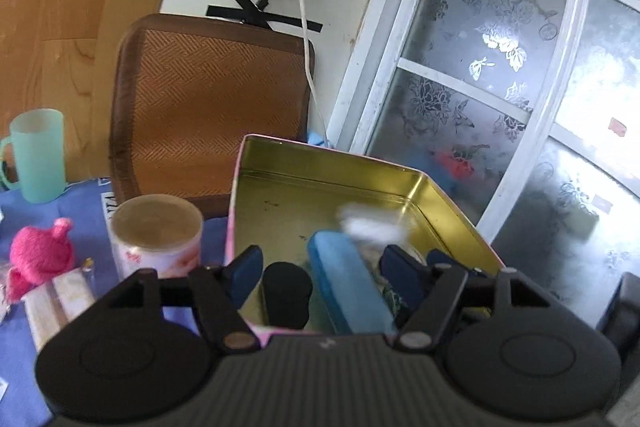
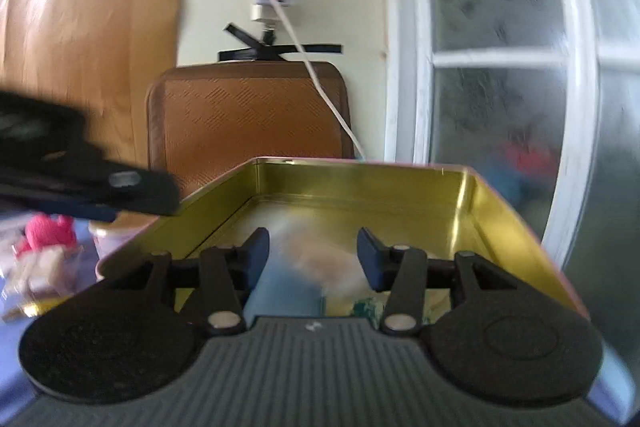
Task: Organize soft objects
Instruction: 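Carry the cotton swab bag into the pink tin and open the left gripper, then move the right gripper toward the clear wafer biscuit bag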
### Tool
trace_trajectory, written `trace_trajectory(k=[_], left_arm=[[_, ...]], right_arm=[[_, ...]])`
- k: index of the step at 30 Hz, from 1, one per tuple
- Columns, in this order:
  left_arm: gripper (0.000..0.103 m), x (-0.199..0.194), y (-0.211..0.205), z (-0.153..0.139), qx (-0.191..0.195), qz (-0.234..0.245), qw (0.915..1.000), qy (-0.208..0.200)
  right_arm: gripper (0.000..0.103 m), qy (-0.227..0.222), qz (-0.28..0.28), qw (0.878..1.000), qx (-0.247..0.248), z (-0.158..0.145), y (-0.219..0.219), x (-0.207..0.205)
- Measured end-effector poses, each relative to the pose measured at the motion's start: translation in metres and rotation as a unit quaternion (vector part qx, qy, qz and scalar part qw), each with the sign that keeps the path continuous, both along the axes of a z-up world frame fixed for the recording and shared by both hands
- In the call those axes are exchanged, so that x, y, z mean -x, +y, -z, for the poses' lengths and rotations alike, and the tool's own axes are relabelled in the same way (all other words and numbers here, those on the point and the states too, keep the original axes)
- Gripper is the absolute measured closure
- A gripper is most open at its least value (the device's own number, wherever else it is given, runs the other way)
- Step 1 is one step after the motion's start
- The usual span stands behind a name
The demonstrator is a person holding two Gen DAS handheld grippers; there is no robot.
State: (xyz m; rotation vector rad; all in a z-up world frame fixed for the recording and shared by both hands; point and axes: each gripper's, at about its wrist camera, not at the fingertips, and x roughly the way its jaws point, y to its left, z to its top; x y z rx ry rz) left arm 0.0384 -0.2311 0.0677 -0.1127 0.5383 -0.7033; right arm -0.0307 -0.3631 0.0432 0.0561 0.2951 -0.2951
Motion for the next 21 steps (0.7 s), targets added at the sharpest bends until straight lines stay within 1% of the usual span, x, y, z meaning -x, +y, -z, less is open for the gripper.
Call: trace_trajectory(k=[2,5,8,11,13,15,16,18,21], left_arm=[[0.031,0.006,0.015,0.001,-0.007,-0.013,0.9998,-0.01],[0.031,0.015,0.042,0.007,0.001,-0.023,0.9997,-0.003],[0.028,0.024,0.075,0.017,0.0,-0.048,0.9989,0.001],[0.028,0.034,0.116,0.031,-0.01,-0.089,0.996,0.002],[0.028,0.038,0.146,0.04,-0.016,-0.122,0.9924,0.007],[0.028,0.038,0.174,0.046,-0.028,-0.161,0.9865,0.011],[0.028,0.038,0.187,0.049,-0.038,-0.184,0.9821,0.011],[0.028,0.037,0.208,0.054,-0.05,-0.213,0.9758,0.009],[0.028,0.035,0.235,0.064,-0.036,-0.236,0.9708,0.026]], right_arm=[[0.052,-0.007,-0.001,1.0,-0.004,0.002,0.004,0.005],[0.052,-0.028,-0.017,0.999,-0.005,0.0,0.021,0.018],[0.051,-0.036,-0.058,0.998,-0.006,-0.002,0.045,0.025],[0.051,-0.023,-0.119,0.993,-0.004,0.0,0.074,0.023],[0.051,-0.007,-0.157,0.988,-0.009,0.003,0.093,0.018],[0.051,0.017,-0.195,0.98,-0.02,0.007,0.112,0.008],[0.051,0.025,-0.205,0.978,-0.023,0.008,0.12,0.003],[0.051,0.041,-0.221,0.974,-0.026,0.01,0.135,-0.008],[0.049,0.056,-0.231,0.971,-0.019,0.013,0.155,-0.025]])
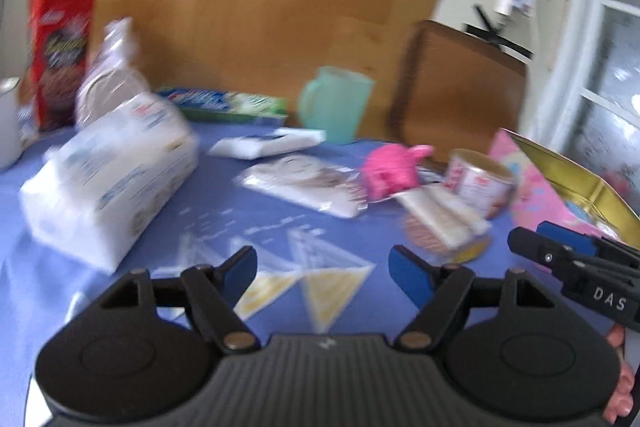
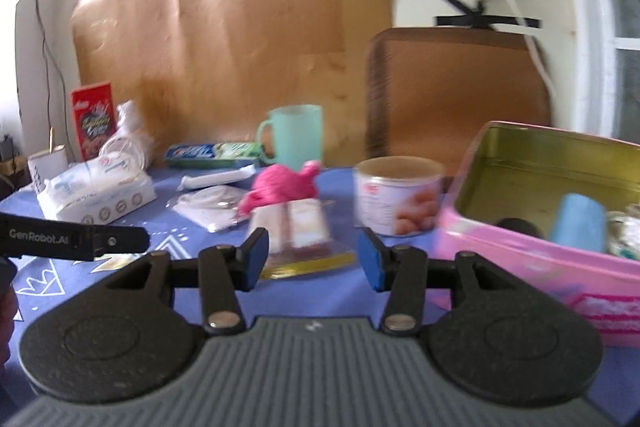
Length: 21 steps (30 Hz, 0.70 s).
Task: Organize soft objects
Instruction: 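Move the right gripper toward the clear wafer biscuit bag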
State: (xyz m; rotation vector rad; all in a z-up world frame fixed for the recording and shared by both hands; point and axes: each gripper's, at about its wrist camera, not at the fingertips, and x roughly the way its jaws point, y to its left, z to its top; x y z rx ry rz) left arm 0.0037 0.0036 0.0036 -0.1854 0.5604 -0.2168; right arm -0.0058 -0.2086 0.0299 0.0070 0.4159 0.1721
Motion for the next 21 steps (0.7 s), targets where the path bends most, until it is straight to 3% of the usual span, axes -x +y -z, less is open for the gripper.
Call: trace_trajectory(k=[4,9,14,17,21], left_arm=[[0.026,-0.005,0.016,0.007,0.05,0.001,0.9987,0.008],[0.023,-0.008,0.025,0.01,0.083,0.006,0.9964,0.015],[0.023,-0.006,0.029,0.013,0.096,0.005,0.9953,0.013],[0.022,-0.005,0.027,0.013,0.091,0.007,0.9957,0.011],[0.018,-0.004,0.024,0.012,0.084,0.007,0.9965,0.005]], right_arm=[[0.046,0.012,0.007,1.0,-0.003,0.003,0.009,-0.017],[0.007,0.001,0.024,1.0,0.001,0.003,0.013,-0.035],[0.009,0.105,0.02,0.994,0.002,0.021,0.014,-0.071],[0.01,0.122,0.017,0.992,-0.024,0.025,0.006,-0.072],[0.014,0.118,0.018,0.993,-0.02,0.025,0.008,-0.067]])
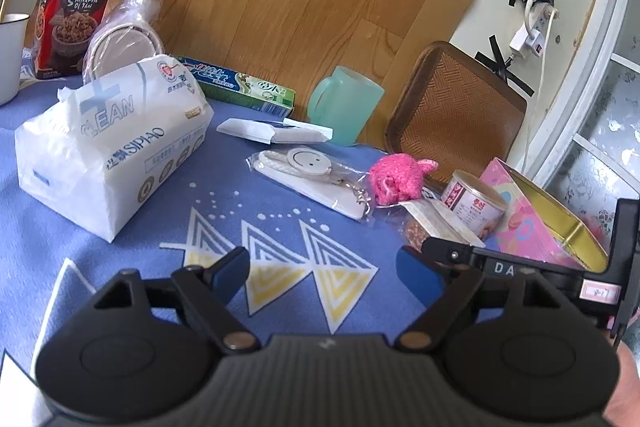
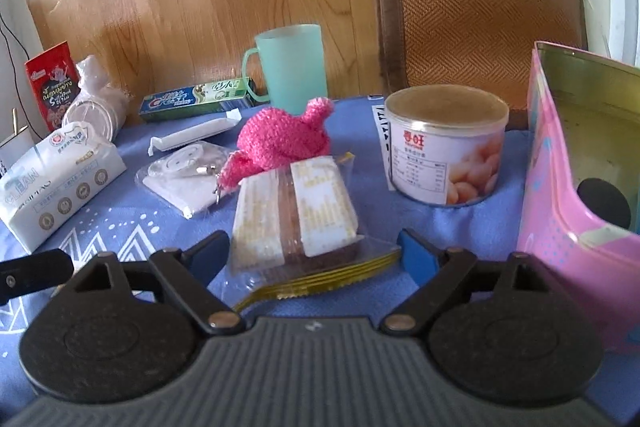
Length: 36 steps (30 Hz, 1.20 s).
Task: Organize soft objects
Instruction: 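Move the right gripper toward the clear wafer biscuit bag, then lower the right gripper onto the wafer bag and close on it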
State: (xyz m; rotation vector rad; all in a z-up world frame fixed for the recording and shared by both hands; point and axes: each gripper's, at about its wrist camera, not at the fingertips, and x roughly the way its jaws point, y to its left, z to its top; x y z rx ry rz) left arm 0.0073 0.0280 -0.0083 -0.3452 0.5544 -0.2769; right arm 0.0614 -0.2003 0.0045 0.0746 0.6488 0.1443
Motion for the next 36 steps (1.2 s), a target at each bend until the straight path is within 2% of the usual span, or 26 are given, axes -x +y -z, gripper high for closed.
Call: trace_trajectory(k=[5,8,12,17,21,25,28,32,36], left_arm=[[0.018,0.0,0.0,0.0,-0.002,-0.002,1.0,0.002],[0.018,-0.001,0.0,0.0,-0.003,-0.003,1.0,0.003],[0.018,-0.002,0.001,0.001,-0.003,-0.006,0.9999,0.008],[0.017,-0.004,0.004,0.003,0.004,-0.01,0.9998,0.016],[0.015,-0.005,0.003,0.003,0.002,-0.01,0.9998,0.017],[0.013,-0.005,0.002,0.002,-0.001,-0.009,0.9998,0.019],[0.009,-0.005,0.003,0.002,-0.002,-0.014,0.9997,0.018],[0.009,-0.005,0.004,0.002,-0.001,-0.017,0.9997,0.018],[0.009,-0.006,0.003,0.002,-0.003,-0.017,0.9997,0.019]], right_arm=[[0.019,0.002,-0.006,1.0,0.004,0.0,0.002,-0.002],[0.028,0.001,-0.019,1.0,0.011,0.001,0.006,-0.001],[0.03,0.0,-0.031,0.999,0.021,0.0,0.009,0.004],[0.03,-0.007,-0.055,0.998,0.015,0.0,0.009,0.031],[0.029,-0.018,-0.12,0.992,0.018,0.0,0.015,0.062],[0.026,-0.011,-0.18,0.984,0.01,0.001,0.024,0.068],[0.022,-0.008,-0.184,0.983,0.008,0.002,0.026,0.066],[0.018,-0.006,-0.183,0.983,0.0,0.003,0.023,0.064],[0.017,-0.007,-0.184,0.983,0.001,0.003,0.022,0.066]])
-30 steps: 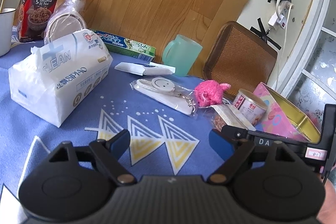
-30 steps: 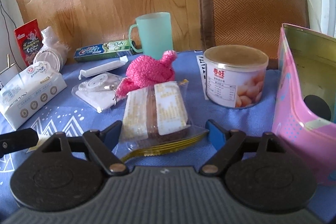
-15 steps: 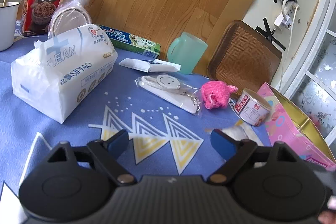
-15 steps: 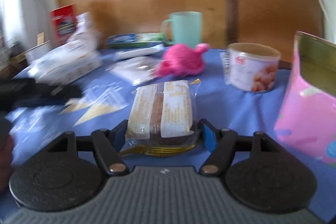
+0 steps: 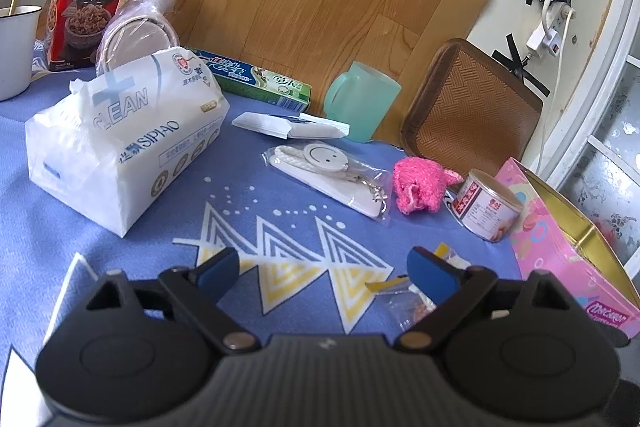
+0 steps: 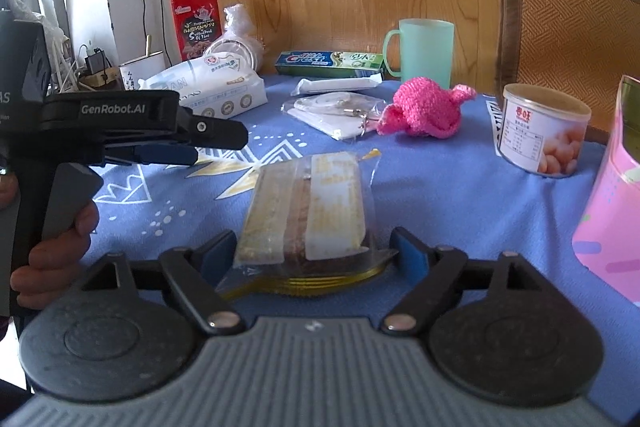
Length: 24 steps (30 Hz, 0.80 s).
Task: Organize soft objects
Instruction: 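Lower the right gripper onto the wafer bag and close on it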
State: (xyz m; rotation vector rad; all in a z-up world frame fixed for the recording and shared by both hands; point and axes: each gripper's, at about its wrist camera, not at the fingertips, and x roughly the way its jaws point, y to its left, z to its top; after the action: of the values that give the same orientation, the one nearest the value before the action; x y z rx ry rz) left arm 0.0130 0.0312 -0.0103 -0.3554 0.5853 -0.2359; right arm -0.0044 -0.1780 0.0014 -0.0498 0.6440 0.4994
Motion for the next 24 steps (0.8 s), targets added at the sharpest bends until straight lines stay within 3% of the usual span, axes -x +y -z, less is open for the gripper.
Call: trace_trajectory(k=[24], left_arm=[[0.009,0.0011,0.0003,-0.001,0.002,0.002,1.0,0.0]], right_arm=[[0.012,-0.011,0.019,0.999,0.023,0.0011,0.0035,0.0014]])
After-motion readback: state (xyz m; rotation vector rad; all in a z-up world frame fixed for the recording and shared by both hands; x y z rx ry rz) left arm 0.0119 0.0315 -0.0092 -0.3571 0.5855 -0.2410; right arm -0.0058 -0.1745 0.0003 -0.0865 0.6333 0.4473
